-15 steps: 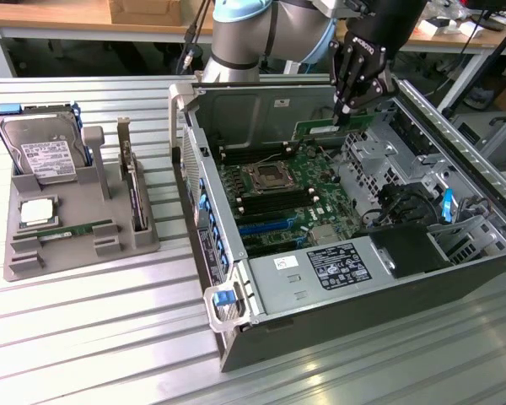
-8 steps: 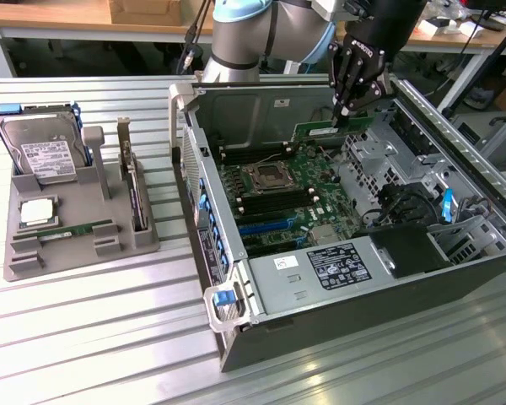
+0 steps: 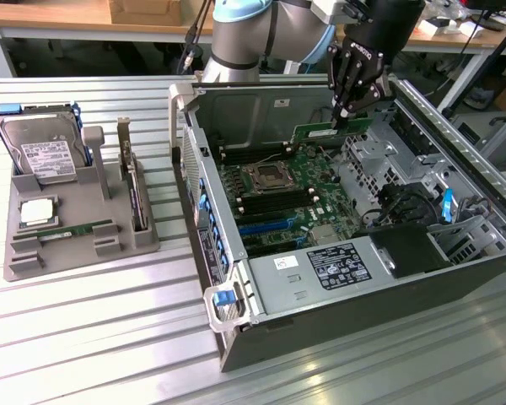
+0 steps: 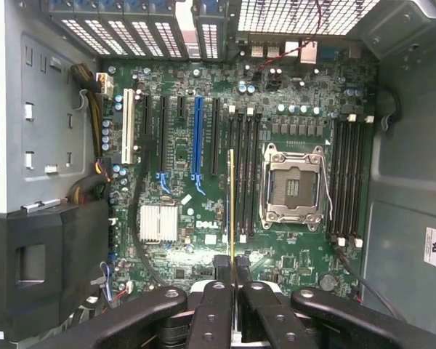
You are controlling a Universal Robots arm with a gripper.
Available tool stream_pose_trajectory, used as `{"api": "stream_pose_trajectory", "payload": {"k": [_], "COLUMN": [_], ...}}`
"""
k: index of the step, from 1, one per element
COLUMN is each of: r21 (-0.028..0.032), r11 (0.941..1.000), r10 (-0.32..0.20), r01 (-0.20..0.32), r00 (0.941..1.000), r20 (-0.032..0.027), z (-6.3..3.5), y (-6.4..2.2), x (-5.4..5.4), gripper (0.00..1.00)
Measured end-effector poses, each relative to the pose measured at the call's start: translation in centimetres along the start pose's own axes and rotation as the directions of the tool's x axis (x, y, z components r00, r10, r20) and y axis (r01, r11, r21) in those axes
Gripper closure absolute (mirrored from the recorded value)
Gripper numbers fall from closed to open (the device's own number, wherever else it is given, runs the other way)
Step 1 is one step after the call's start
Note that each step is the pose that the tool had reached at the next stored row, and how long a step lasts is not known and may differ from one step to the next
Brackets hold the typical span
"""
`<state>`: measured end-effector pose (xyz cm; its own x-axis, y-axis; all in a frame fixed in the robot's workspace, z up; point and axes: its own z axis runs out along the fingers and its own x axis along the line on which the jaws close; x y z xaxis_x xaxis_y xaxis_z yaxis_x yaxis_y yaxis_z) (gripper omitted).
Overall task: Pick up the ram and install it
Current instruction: 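Insert the ram into the slot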
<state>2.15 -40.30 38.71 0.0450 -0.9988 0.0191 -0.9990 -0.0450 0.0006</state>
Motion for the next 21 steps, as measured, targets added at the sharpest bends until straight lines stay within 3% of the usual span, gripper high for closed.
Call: {"api": "stream_pose_trajectory", "payload": {"k": [21], "r21": [0.0], "r11": [1.0], "r10": [0.0], "r01": [0.0], "r00": [1.0], "r20": [0.0], "z": [0.77], "y": [0.0], "x": [-0.01], "gripper": [0.88]}}
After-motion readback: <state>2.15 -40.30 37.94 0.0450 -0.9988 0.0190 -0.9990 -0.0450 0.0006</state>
